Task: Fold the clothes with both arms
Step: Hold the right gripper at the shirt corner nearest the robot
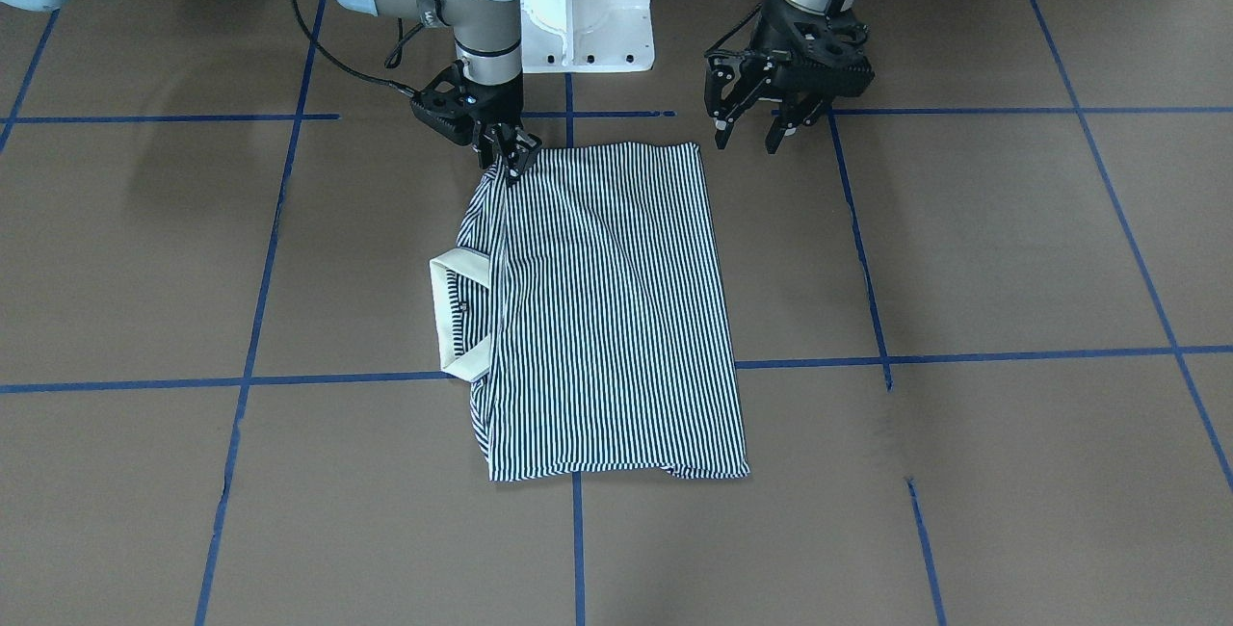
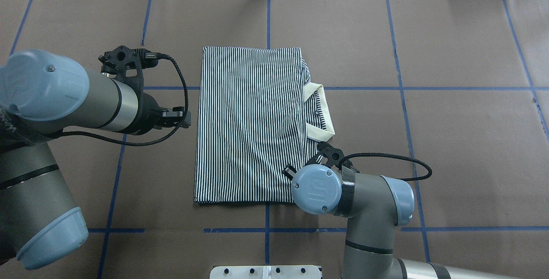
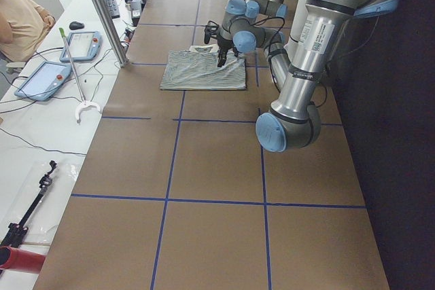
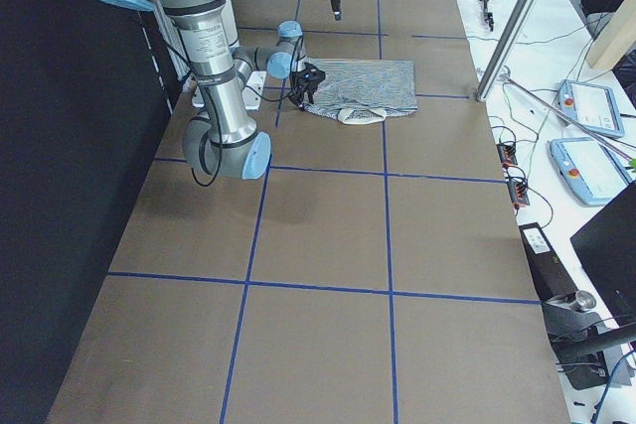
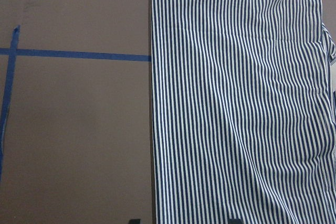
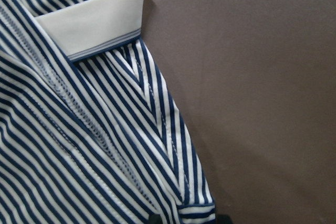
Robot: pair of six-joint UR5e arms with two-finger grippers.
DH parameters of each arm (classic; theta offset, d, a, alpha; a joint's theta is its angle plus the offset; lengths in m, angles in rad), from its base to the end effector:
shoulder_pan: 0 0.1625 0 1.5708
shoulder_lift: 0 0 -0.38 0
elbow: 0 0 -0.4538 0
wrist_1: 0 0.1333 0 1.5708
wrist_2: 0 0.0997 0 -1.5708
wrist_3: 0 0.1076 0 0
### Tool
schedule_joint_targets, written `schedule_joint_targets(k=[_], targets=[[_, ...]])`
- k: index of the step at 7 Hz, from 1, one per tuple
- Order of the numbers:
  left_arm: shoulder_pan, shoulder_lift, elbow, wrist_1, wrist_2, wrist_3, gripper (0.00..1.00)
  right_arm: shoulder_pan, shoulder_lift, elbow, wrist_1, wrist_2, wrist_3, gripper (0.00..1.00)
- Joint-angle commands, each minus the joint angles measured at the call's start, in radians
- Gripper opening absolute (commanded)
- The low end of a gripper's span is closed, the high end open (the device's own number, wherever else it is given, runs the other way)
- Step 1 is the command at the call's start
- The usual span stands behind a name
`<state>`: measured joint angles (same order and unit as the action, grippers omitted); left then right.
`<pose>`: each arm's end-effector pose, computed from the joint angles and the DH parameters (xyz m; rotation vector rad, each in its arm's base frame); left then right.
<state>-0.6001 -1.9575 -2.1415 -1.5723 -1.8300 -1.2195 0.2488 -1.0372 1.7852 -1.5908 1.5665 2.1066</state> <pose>0.3917 -0.3961 0.1215 0.2241 0.9568 -0.1042 -0.6183 -0.2951 0.1950 -0.1026 -0.7393 0.7505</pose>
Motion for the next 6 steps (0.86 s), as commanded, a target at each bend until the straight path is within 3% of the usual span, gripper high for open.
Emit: schedule_joint_targets(k=[1, 5, 6], targets=[[-0.001, 0.000, -0.001, 0.000, 0.000, 0.000, 0.64, 0.001, 0.000, 0.002, 0.000, 0.009, -0.008, 0.00], [0.000, 0.000, -0.003, 0.002, -0.003, -0.032, 0.65, 0.003, -0.001, 0.052, -0.004, 0.015, -0.008, 0.00], [0.020, -0.001, 0.008, -0.003, 0.003, -0.157, 0.65, 0.003, -0.001, 0.054, -0.006, 0.015, -0.008, 0.00]])
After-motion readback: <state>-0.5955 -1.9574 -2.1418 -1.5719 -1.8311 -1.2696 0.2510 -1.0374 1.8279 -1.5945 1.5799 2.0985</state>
